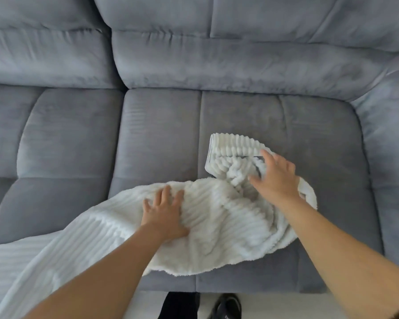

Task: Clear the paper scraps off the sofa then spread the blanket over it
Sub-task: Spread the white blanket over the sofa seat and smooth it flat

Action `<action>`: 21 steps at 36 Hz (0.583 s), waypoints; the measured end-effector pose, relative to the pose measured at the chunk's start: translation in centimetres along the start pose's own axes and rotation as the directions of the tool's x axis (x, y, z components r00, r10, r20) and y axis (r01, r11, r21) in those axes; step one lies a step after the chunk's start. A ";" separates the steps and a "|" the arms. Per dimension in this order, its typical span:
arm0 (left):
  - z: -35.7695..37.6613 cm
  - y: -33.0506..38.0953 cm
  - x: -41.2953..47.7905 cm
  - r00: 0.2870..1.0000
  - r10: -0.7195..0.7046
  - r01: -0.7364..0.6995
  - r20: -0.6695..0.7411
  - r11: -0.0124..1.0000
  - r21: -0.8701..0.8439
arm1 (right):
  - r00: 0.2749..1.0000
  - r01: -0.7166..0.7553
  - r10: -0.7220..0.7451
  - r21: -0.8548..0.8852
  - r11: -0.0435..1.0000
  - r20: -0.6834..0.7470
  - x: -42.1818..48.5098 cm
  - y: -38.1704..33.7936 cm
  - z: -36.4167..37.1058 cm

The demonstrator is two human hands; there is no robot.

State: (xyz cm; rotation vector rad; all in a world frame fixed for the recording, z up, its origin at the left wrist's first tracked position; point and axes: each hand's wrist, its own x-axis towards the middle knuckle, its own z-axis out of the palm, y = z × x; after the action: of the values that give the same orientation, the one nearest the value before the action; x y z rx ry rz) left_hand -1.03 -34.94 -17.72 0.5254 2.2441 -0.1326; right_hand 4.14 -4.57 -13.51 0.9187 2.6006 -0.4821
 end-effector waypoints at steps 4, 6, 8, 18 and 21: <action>2.3 -0.4 -1.0 0.993 0.108 -0.105 -0.046 0.992 0.067 | 0.974 -0.011 0.052 -0.183 0.983 0.220 3.7 -1.6 2.1; 3.4 -0.5 -2.1 0.975 0.212 -0.203 -0.067 0.972 0.122 | 0.969 -0.006 0.073 -0.270 0.963 0.238 4.0 -2.1 2.9; 3.8 -1.3 -2.8 0.962 0.260 -0.251 -0.083 0.962 0.105 | 0.979 0.011 0.044 -0.265 0.964 0.200 4.2 -2.8 3.2; -5.3 -9.4 -3.4 0.781 -0.222 0.078 -0.583 0.962 -0.261 | 0.909 -0.180 0.383 0.676 0.714 -0.162 0.0 1.7 -4.3; -8.5 -11.7 -2.6 0.870 -0.341 0.270 -0.357 0.934 -0.234 | 0.846 -0.235 0.518 0.786 0.572 -0.124 -1.4 4.3 -4.7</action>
State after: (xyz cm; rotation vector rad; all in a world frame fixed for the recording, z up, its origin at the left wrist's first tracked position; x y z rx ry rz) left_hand -10.29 -44.21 -10.95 0.0939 2.6922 0.0152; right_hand 6.97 -0.16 -9.63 1.9507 2.3139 -1.4473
